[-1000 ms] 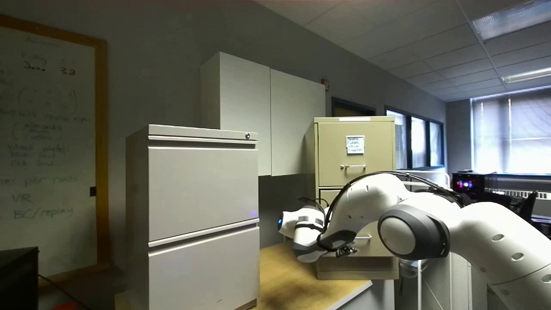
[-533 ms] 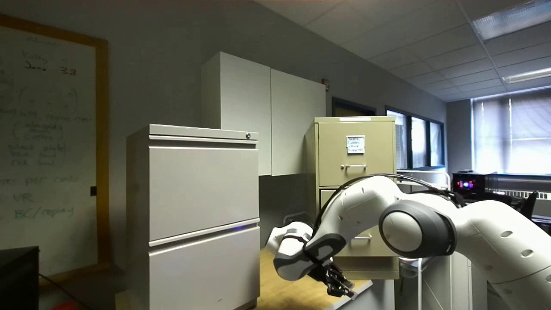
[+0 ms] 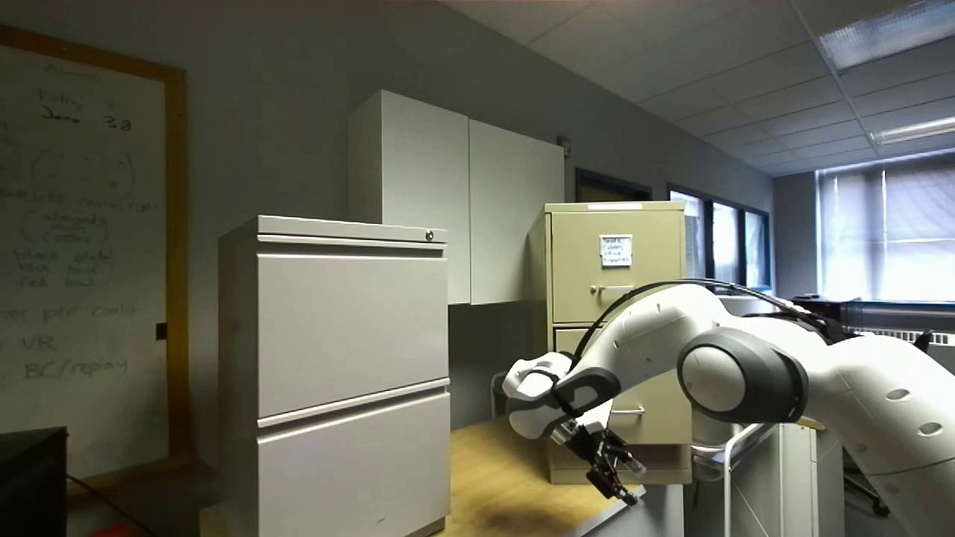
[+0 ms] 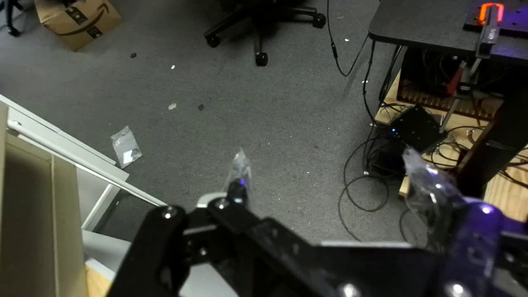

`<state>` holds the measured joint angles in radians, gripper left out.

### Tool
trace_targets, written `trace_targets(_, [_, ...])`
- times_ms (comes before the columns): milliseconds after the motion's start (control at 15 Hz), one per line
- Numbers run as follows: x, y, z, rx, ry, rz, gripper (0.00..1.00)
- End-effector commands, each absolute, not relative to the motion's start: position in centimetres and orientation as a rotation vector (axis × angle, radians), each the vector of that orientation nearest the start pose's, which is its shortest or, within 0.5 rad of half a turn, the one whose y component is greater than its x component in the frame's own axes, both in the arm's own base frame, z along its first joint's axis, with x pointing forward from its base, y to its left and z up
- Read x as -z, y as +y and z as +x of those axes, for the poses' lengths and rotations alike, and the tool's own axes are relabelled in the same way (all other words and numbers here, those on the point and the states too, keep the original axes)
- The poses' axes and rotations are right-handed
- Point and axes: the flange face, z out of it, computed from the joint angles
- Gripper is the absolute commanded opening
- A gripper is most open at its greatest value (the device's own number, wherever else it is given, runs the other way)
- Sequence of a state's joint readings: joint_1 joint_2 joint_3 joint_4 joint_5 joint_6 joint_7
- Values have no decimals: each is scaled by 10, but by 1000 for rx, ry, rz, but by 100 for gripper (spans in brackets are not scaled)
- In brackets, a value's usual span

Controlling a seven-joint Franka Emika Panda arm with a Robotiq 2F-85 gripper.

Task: Open the bottom drawer of the right cabinet

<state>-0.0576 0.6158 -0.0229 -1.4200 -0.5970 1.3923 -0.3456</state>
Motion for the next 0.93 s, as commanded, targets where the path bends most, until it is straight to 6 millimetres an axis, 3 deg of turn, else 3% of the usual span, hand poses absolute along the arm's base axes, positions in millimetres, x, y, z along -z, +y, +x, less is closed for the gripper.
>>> trace_targets(0, [-370, -143, 641, -1175, -435, -3498, 100])
trace_targets(400, [-424, -166, 652, -955, -319, -3746, 100])
trace_targets(867, [-444, -177, 686, -461, -445, -3858, 100])
